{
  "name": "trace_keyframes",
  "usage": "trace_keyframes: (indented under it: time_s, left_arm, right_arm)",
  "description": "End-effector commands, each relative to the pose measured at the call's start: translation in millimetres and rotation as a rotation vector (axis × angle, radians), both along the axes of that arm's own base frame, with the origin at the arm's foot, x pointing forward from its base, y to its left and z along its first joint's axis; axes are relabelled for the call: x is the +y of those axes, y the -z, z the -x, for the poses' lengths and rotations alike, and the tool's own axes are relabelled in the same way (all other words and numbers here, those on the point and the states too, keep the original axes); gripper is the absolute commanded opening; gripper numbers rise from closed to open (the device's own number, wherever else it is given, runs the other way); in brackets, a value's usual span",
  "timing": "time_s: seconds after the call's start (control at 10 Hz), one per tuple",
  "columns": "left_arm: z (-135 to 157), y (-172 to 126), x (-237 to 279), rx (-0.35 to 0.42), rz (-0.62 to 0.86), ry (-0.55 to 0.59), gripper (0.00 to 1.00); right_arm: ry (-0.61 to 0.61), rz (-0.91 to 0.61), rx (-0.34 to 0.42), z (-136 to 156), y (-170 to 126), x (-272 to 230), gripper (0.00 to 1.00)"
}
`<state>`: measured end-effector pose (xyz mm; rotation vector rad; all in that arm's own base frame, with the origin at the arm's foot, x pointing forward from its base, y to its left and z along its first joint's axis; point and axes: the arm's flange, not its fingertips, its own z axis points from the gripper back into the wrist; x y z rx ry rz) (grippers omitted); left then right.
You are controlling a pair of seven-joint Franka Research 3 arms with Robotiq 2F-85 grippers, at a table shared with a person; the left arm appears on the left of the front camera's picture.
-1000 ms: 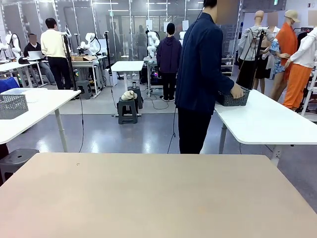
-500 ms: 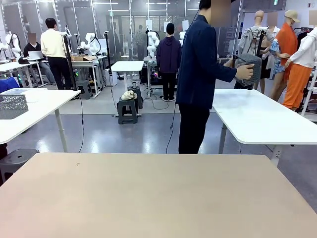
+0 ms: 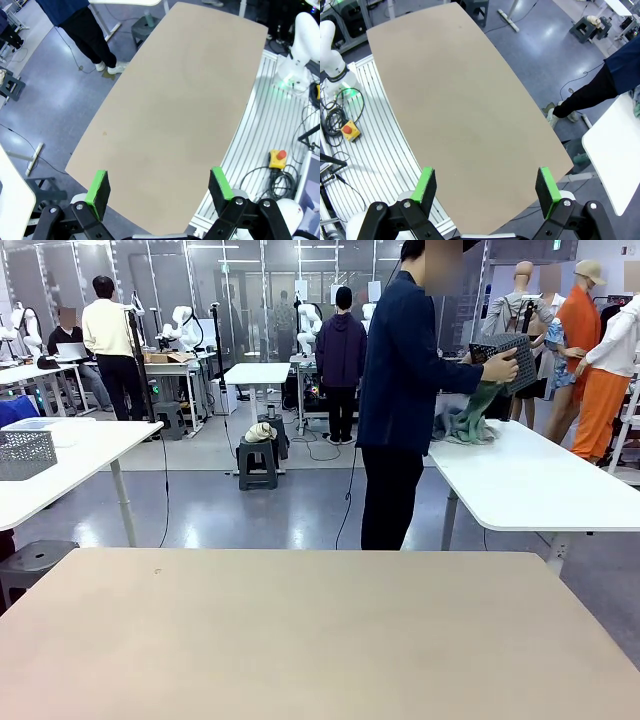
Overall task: Fold the towels and place them in the basket.
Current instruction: When a person lays out a Towel with hook on the table, fold it in half twice.
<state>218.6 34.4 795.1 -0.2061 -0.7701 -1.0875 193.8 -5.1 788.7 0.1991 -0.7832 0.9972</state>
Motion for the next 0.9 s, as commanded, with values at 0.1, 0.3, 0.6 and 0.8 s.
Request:
trace_keyframes:
  time_s: [0.1, 0.3, 0.6, 0.8]
  left_arm:
    - [-0.2, -0.3, -2.0, -0.003, 0.003, 0.012, 1.0]
    - [-0.2, -0.3, -2.0, -0.003, 0.003, 0.012, 1.0]
    - [-0.2, -0.3, -2.0, -0.003, 0.003, 0.012, 1.0]
    - [-0.2, -0.3, -2.0, -0.003, 0.003, 0.012, 1.0]
  right_arm:
    - [-0.007, -0.005, -0.005, 0.4, -0.4, 0.4, 1.0]
    - [-0.007, -0.005, -0.005, 0.4, -0.4, 0.4, 1.0]
    - [-0.007, -0.005, -0.005, 0.4, -0.4, 0.4, 1.0]
    - [-0.007, -0.005, -0.005, 0.4, -0.4, 0.4, 1.0]
